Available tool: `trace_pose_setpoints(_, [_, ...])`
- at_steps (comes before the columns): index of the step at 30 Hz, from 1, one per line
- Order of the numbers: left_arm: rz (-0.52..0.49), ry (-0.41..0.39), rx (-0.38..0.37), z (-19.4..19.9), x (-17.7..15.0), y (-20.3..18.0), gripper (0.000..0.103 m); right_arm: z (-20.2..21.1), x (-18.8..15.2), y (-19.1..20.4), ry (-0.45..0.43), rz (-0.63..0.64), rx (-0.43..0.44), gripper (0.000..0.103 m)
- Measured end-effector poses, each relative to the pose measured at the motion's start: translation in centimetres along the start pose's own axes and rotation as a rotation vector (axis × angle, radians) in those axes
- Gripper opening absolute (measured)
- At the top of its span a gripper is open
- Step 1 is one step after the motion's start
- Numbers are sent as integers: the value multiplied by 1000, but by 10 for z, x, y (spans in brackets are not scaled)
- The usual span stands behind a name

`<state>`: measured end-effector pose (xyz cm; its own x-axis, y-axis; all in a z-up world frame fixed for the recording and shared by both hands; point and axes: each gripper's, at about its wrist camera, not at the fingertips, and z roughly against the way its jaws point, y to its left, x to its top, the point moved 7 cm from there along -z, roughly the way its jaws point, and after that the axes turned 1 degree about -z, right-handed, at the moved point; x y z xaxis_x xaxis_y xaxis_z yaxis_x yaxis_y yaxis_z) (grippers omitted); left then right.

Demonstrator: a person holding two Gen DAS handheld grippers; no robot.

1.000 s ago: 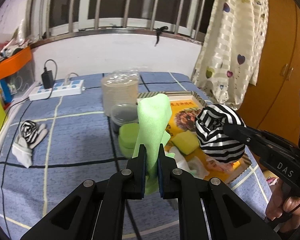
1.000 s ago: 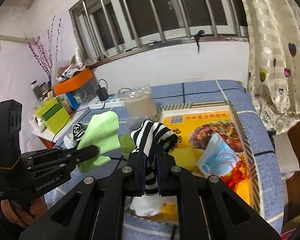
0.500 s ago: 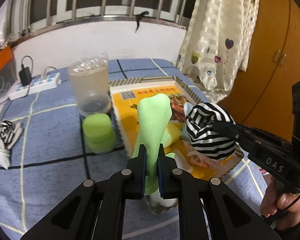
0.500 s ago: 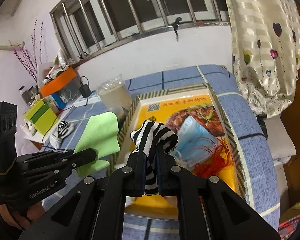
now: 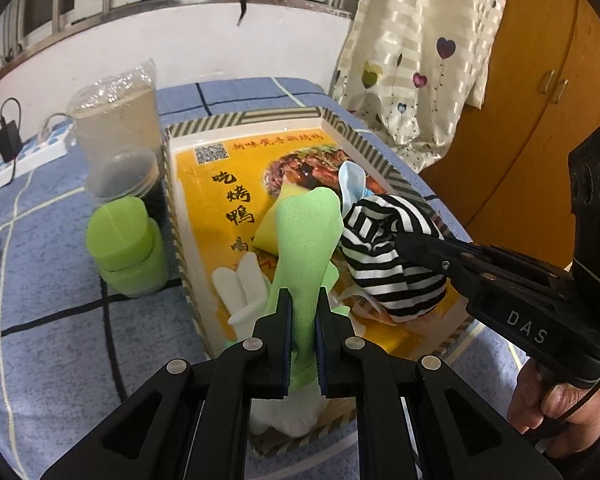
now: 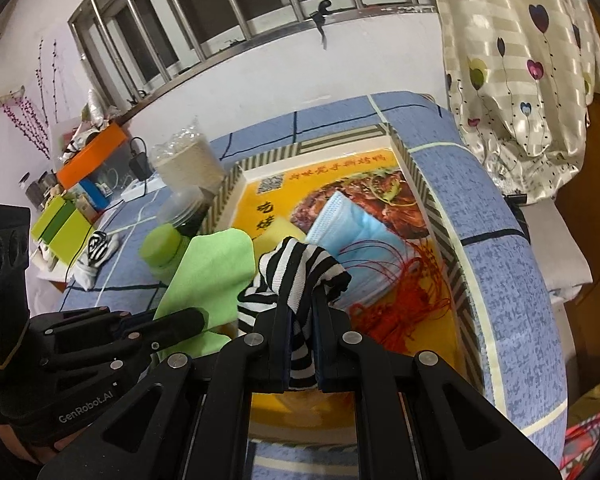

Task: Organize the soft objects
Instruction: 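Carry the green cloth and striped sock over the yellow tray with both tools, then lower the green cloth into the tray and open the left tool while the right tool releases the sock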

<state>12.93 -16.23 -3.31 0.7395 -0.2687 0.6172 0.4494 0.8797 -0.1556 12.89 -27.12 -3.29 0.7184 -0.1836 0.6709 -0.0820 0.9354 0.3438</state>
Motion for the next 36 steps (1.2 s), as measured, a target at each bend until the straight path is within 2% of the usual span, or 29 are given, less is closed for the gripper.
trace_pose_setpoints(6, [9, 11, -7, -14, 8, 1, 10, -8, 6, -10, 3, -5, -21, 9])
trace_pose_setpoints(9, [8, 12, -9, -17, 12, -1, 10, -8, 7, -14, 0, 0, -46, 14])
trace_pose_setpoints(12, [3, 9, -14, -18, 14, -2, 13, -4, 10, -13, -14, 23, -66, 24])
trace_pose_setpoints(14, [-3, 2, -14, -14, 15, -4, 15, 1, 12, -11, -31, 41, -75, 39])
trace_pose_setpoints(16, [-9, -8, -12, -10, 16, -5, 17, 5, 13, -7, -46, 55, -76, 43])
trace_pose_setpoints(36, [11, -94, 31, 40, 12, 3, 18, 35, 11, 24, -90, 118, -72, 43])
